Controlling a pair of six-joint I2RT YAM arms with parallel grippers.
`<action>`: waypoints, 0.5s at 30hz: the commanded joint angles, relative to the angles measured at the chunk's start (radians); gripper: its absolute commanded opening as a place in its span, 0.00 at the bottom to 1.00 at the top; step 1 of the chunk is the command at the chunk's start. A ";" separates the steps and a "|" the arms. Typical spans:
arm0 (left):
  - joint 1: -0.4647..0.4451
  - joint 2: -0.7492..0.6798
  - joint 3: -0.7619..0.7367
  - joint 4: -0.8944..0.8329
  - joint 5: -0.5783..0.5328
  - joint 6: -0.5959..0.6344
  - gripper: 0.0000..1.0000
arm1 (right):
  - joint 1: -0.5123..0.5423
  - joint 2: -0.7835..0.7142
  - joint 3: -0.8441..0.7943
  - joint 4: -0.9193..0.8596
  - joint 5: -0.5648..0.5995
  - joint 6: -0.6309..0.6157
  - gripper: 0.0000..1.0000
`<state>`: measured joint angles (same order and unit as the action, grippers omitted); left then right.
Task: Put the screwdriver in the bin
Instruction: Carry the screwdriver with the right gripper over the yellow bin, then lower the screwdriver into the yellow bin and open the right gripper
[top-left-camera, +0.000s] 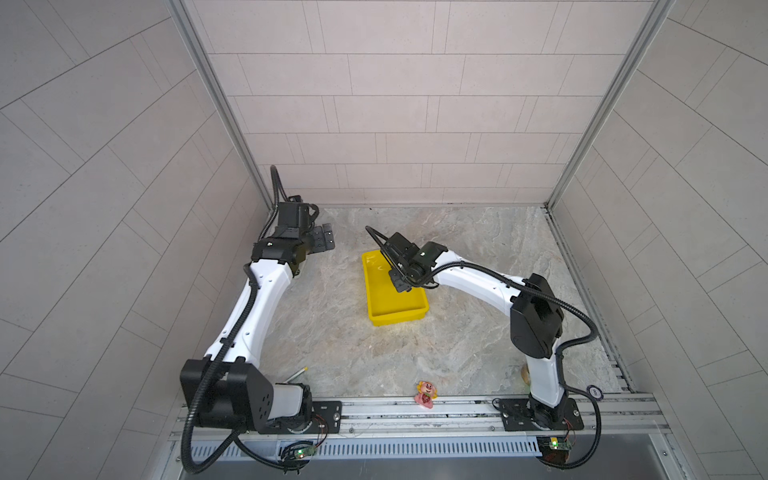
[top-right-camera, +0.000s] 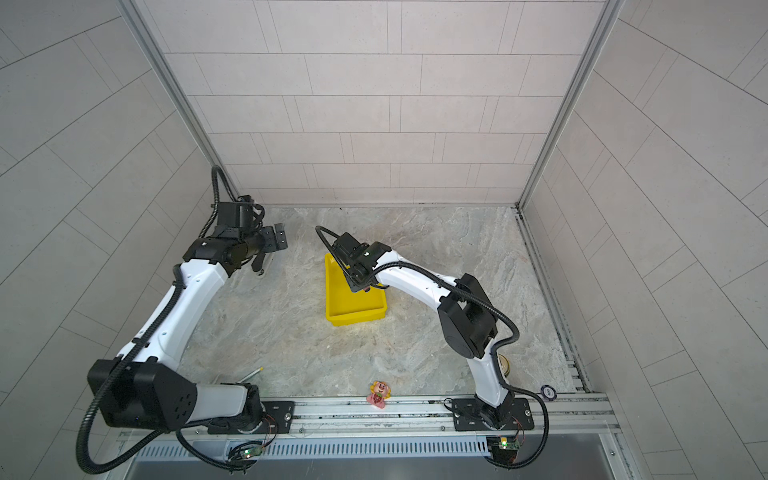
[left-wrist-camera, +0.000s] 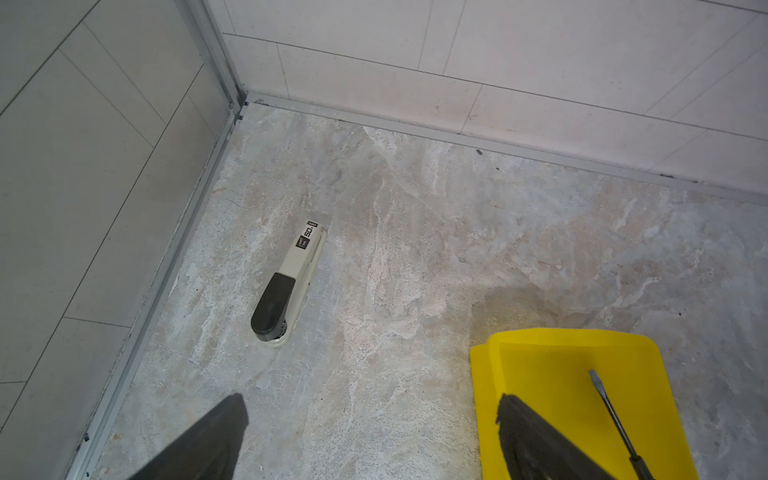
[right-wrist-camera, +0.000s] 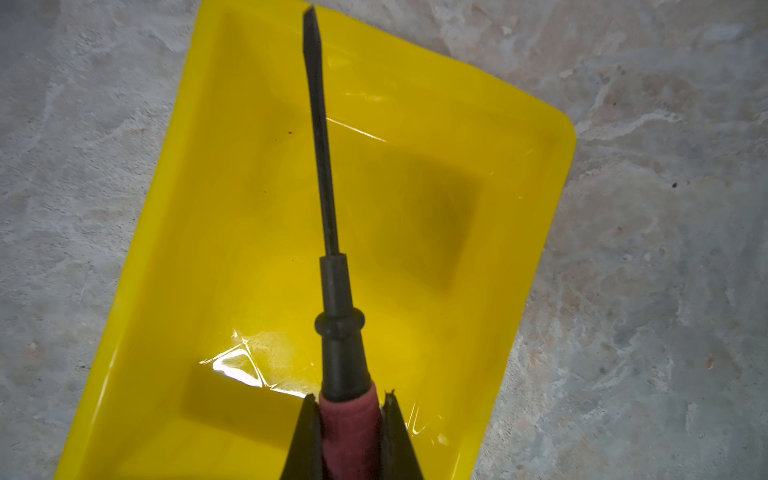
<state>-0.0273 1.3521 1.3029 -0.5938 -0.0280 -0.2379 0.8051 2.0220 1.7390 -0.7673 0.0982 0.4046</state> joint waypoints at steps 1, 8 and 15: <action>0.034 0.011 -0.009 0.020 0.068 -0.039 1.00 | 0.000 0.022 0.029 -0.015 0.024 0.012 0.07; 0.041 0.006 -0.009 0.023 0.078 -0.016 1.00 | 0.000 0.062 0.014 0.008 0.032 -0.005 0.07; 0.041 0.008 -0.018 0.031 0.047 0.003 1.00 | 0.000 0.124 0.067 -0.002 0.020 -0.031 0.07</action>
<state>0.0105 1.3670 1.2972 -0.5758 0.0326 -0.2455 0.8043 2.1181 1.7729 -0.7620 0.1017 0.3893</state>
